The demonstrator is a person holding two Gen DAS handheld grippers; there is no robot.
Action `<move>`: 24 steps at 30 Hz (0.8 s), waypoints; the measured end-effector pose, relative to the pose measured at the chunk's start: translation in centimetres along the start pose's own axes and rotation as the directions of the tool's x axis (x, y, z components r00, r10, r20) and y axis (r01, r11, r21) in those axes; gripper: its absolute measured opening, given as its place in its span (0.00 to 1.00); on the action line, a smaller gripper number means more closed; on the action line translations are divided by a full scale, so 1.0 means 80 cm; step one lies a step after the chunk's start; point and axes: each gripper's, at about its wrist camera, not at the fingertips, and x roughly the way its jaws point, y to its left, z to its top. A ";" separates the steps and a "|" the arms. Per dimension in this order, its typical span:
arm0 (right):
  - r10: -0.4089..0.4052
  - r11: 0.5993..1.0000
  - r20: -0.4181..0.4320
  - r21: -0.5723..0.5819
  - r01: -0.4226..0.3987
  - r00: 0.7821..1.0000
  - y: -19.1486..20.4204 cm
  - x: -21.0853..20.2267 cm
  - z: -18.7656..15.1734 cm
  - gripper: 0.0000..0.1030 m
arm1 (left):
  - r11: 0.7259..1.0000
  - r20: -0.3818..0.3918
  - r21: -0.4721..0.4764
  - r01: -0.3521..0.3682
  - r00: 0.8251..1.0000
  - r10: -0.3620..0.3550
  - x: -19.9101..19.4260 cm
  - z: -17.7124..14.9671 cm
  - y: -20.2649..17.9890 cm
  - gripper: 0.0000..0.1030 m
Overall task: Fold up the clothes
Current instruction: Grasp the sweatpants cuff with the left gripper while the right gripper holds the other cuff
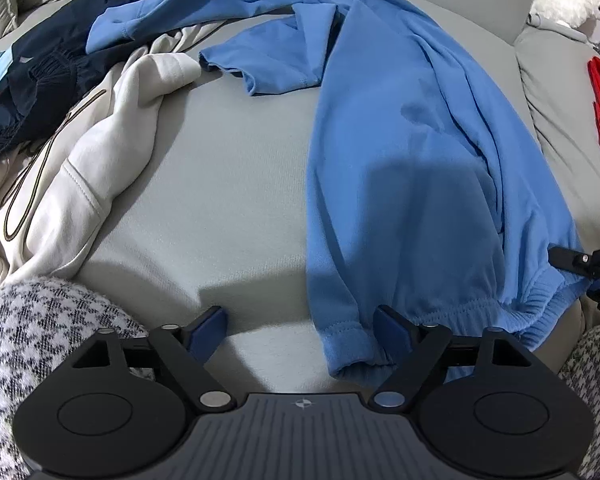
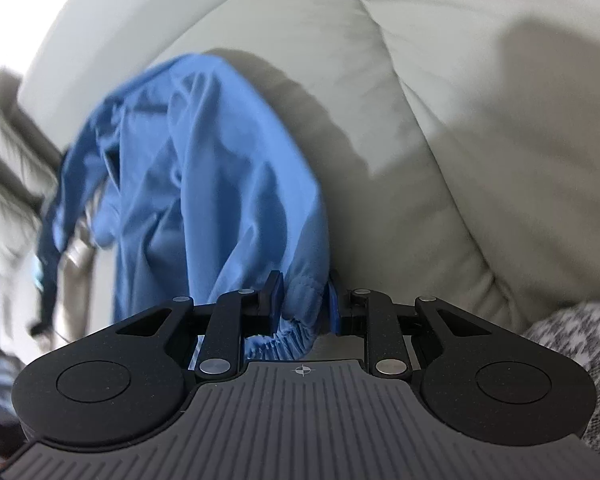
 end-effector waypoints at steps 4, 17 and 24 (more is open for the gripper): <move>0.062 0.997 -0.009 0.056 -0.061 0.998 -0.010 -0.005 -0.004 0.17 | 0.997 0.000 -0.020 0.077 0.997 -0.077 -0.008 0.006 0.002 0.16; -0.050 0.978 0.112 -0.194 0.071 0.993 0.055 -0.091 -0.038 0.09 | 0.994 0.264 -0.066 0.084 0.962 -0.064 -0.110 -0.015 0.009 0.07; 0.012 0.951 0.024 -0.309 -0.004 1.000 0.081 -0.180 -0.102 0.09 | 0.996 0.217 0.041 0.083 0.972 -0.090 -0.193 -0.066 0.031 0.07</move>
